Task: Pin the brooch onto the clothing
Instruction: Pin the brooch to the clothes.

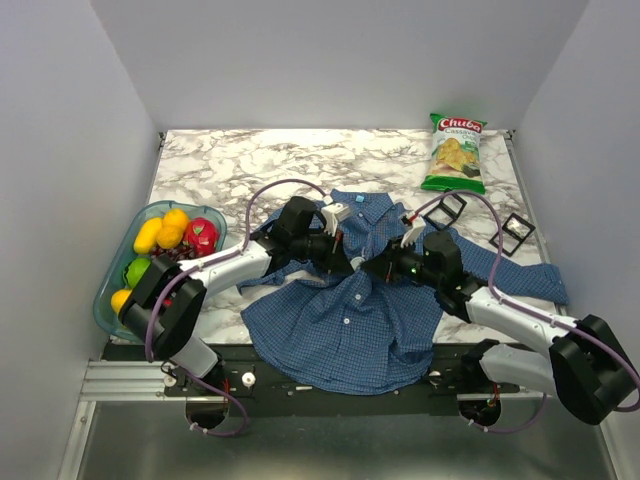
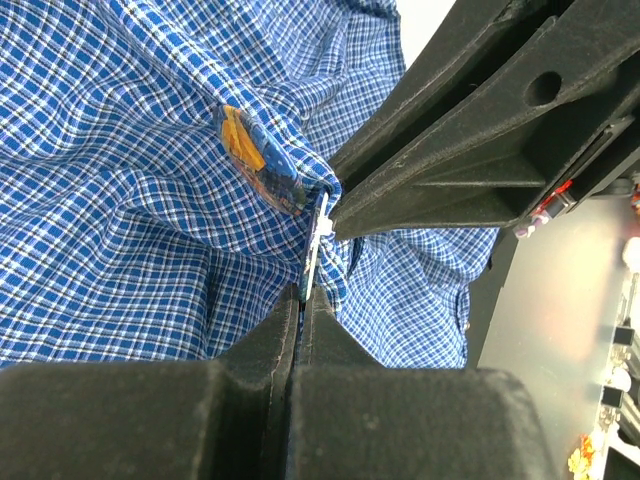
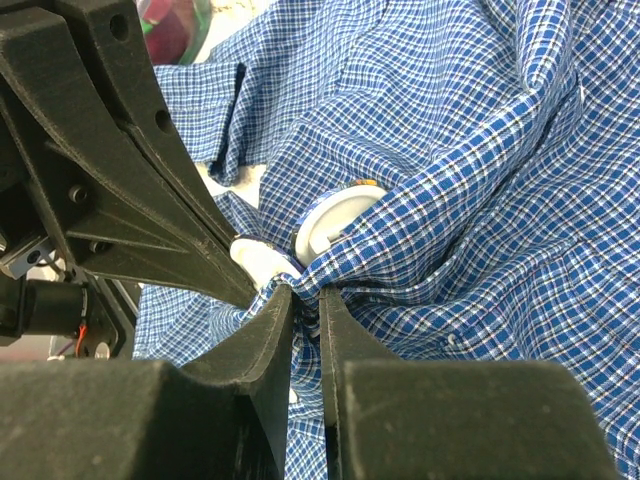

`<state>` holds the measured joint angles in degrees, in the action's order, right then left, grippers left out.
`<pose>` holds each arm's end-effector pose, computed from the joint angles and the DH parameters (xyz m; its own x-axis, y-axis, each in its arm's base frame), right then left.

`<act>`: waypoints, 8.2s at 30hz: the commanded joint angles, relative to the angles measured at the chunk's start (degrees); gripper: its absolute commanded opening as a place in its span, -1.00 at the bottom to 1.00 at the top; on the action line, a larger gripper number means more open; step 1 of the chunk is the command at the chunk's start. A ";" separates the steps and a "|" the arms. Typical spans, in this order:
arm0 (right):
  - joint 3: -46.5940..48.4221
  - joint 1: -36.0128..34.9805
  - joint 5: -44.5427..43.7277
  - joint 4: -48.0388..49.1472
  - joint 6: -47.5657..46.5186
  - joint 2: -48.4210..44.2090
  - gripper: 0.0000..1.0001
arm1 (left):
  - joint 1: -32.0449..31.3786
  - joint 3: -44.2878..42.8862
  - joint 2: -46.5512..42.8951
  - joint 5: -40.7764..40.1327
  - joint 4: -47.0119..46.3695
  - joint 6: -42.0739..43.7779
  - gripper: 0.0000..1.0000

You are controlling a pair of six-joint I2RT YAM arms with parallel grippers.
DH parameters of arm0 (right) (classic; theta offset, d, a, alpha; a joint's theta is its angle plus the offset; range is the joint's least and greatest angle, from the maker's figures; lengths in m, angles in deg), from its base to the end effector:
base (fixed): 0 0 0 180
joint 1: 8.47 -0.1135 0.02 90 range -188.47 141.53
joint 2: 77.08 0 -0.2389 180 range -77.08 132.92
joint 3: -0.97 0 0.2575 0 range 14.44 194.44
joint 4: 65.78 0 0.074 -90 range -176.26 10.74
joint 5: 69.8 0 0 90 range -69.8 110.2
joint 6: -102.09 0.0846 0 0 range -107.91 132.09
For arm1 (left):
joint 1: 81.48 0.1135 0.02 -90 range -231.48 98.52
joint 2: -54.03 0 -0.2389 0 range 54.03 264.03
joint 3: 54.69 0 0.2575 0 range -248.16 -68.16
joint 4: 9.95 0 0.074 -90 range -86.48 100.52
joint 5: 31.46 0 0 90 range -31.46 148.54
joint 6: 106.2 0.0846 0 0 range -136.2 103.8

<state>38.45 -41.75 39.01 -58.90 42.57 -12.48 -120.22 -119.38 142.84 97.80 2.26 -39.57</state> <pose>0.2285 0.1826 0.1586 -0.6410 0.1536 -0.7520 -0.5189 0.6352 0.5720 0.2492 -0.2686 0.1645 -0.7741 0.2273 -0.5908 0.6265 0.4086 -0.6637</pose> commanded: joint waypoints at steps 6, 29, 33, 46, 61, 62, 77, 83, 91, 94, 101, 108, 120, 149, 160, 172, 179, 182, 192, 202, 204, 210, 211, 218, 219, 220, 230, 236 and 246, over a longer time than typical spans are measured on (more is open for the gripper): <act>-1.24 -2.58 0.88 0.91 2.04 -2.98 -0.56 | -0.11 1.21 -4.53 -0.42 -10.69 -2.90 -1.00; 3.23 -2.50 -7.38 -23.23 -7.44 -21.00 0.46 | 0.68 -0.63 -3.39 6.52 -7.36 -0.18 -1.00; 5.26 -1.18 -5.90 -26.16 -12.63 -23.37 0.61 | 0.86 -1.42 -3.21 11.17 -6.92 0.88 -1.00; 3.59 8.40 14.93 -13.43 -20.46 -16.96 0.41 | 1.04 -2.21 -1.28 14.61 -5.51 2.55 -1.00; 3.24 8.40 22.06 -8.58 -22.04 -10.81 0.29 | 1.39 -2.39 0.57 16.54 -6.48 1.49 -1.00; 3.24 8.32 21.97 -8.58 -22.04 -10.72 0.29 | 1.47 -2.39 0.57 16.54 -6.48 1.58 -1.00; 3.76 8.32 21.18 -8.85 -22.48 -7.82 0.05 | 1.83 -2.22 0.39 17.34 -7.62 0.61 -1.00; 3.94 8.32 21.18 -8.67 -22.57 -6.42 -0.06 | 1.91 -2.04 0.39 17.42 -7.80 0.44 -1.00; 3.85 8.40 21.27 -8.14 -22.31 -6.24 -0.13 | 1.83 -2.13 0.66 17.34 -7.71 0.52 -1.00; 3.85 8.40 21.53 -7.70 -22.13 -6.06 -0.15 | 1.92 -2.13 0.83 17.42 -7.71 0.52 -1.00; 4.29 8.32 22.15 -6.65 -21.60 -5.45 -0.20 | 1.83 -2.22 1.10 17.51 -7.53 0.70 -1.00; 4.73 8.23 23.82 -5.24 -20.72 -4.04 -0.23 | 1.74 -2.39 1.18 17.42 -7.18 1.05 -1.00; 4.91 7.35 21.01 -4.54 -18.79 -2.46 -0.29 | 1.83 -2.39 1.01 16.90 -7.18 0.96 -1.00; 6.93 6.29 10.02 -6.91 -7.81 1.32 -0.47 | -0.10 -2.21 -0.40 14.53 -5.60 3.33 -1.00; 10.00 5.33 9.23 -11.13 -10.26 2.11 -0.47 | -0.90 -3.01 0.04 13.21 -3.49 4.57 -1.00; 7.99 4.36 6.16 -15.08 -11.84 -0.79 -0.41 | 0.59 -3.19 1.10 12.85 -4.27 2.20 -1.00; 6.67 4.36 4.22 -17.46 -12.64 -3.51 -0.30 | 1.83 -2.22 1.62 15.67 -7.18 -0.27 -1.00; 6.40 4.80 3.87 -18.42 -12.99 -4.83 -0.25 | 2.35 -2.04 1.80 16.10 -7.18 -0.44 -1.00; 4.91 5.33 10.27 -18.78 -17.29 -9.14 0.08 | 2.53 -1.86 2.50 18.83 -9.81 -2.38 -1.00; 5.17 5.33 12.39 -15.09 -18.44 -10.11 0.14 | 2.62 -1.34 2.85 20.41 -12.28 -4.40 -1.00; 5.52 5.33 12.74 -14.21 -18.61 -9.49 0.09 | 2.62 -1.34 2.85 20.59 -12.37 -4.40 -1.00; 6.14 5.33 14.50 -12.98 -18.26 -9.22 -0.02 | 2.71 -1.34 2.77 20.68 -12.28 -4.40 -1.00; 6.14 5.33 14.94 -12.98 -18.18 -9.40 -0.02 | 2.62 -1.42 2.77 20.68 -12.19 -4.40 -1.00; 5.52 5.33 14.51 -13.33 -17.12 -12.30 -0.01 | 2.62 -1.25 2.59 20.85 -12.28 -4.40 -1.00; 5.35 5.41 13.89 -13.50 -17.47 -12.65 -0.01 | 2.62 -1.25 2.42 20.85 -12.28 -4.40 -1.00; 5.43 5.33 13.45 -13.85 -17.65 -13.26 0.00 | 2.62 -1.34 2.41 20.85 -12.28 -4.40 -1.00; 5.87 5.42 14.41 -15.70 -18.61 -12.31 0.00 | 2.62 -1.25 1.89 20.94 -12.19 -4.22 -1.00; 5.26 5.42 14.68 -13.60 -17.82 -11.51 -0.12 | 2.53 -1.16 1.71 20.94 -12.10 -4.22 -1.00; 5.52 5.50 14.59 -12.71 -17.74 -9.58 -0.31 | 2.44 -1.16 1.45 20.85 -12.10 -4.13 -1.00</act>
<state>43.66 -36.37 52.52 -72.98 25.10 -22.69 -117.71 -120.74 145.14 116.32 -7.94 -43.71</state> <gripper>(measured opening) 0.351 0.014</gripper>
